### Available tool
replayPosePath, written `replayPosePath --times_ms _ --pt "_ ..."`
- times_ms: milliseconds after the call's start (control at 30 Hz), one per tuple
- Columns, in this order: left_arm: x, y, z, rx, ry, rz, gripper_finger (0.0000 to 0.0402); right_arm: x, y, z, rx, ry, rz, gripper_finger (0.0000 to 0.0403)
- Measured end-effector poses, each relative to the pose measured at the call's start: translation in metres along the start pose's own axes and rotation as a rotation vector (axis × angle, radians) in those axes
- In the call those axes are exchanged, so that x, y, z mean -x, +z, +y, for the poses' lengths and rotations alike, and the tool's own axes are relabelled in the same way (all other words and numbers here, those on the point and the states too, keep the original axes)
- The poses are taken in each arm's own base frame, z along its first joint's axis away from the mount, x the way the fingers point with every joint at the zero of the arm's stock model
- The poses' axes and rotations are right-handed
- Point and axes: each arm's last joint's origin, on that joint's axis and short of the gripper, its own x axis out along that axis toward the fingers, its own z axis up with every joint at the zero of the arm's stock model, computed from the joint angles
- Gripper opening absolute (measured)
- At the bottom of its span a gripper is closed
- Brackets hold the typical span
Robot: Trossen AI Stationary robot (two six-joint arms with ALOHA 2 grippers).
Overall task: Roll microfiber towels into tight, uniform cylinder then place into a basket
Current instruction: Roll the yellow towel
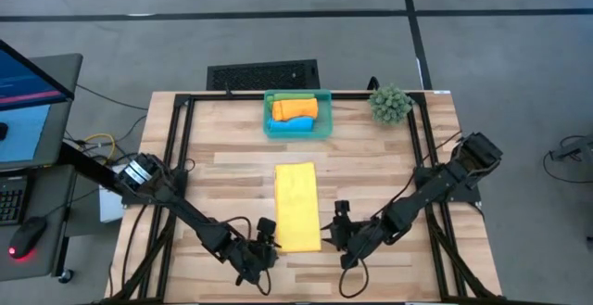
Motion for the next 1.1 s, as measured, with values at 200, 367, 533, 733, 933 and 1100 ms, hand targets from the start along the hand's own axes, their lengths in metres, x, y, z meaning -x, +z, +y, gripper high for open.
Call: replayPosePath --times_ms 200,367,533,733,933,1100 --pt "-0.007 -0.007 -0.001 -0.019 0.063 0.027 0.0151 -0.009 -0.006 0.006 0.038 0.003 0.013 0.0182" --pt "-0.007 -0.008 0.000 -0.024 0.039 0.045 0.0151 -0.025 -0.017 0.011 0.094 -0.003 0.048 0.0200" --pt "-0.010 -0.008 0.006 -0.020 0.030 0.066 0.0151 -0.043 -0.024 0.017 0.114 0.061 0.037 0.0205" --pt "-0.015 -0.008 0.017 0.003 0.006 0.089 0.0151 -0.055 -0.025 0.020 0.106 0.107 0.057 0.0200" --pt "-0.018 -0.009 0.024 0.025 -0.018 0.107 0.0151 -0.055 -0.022 0.023 0.057 0.136 0.061 0.0195" --pt "-0.018 -0.009 0.024 0.032 -0.017 0.108 0.0151 -0.058 -0.025 0.023 0.054 0.132 0.066 0.0198"
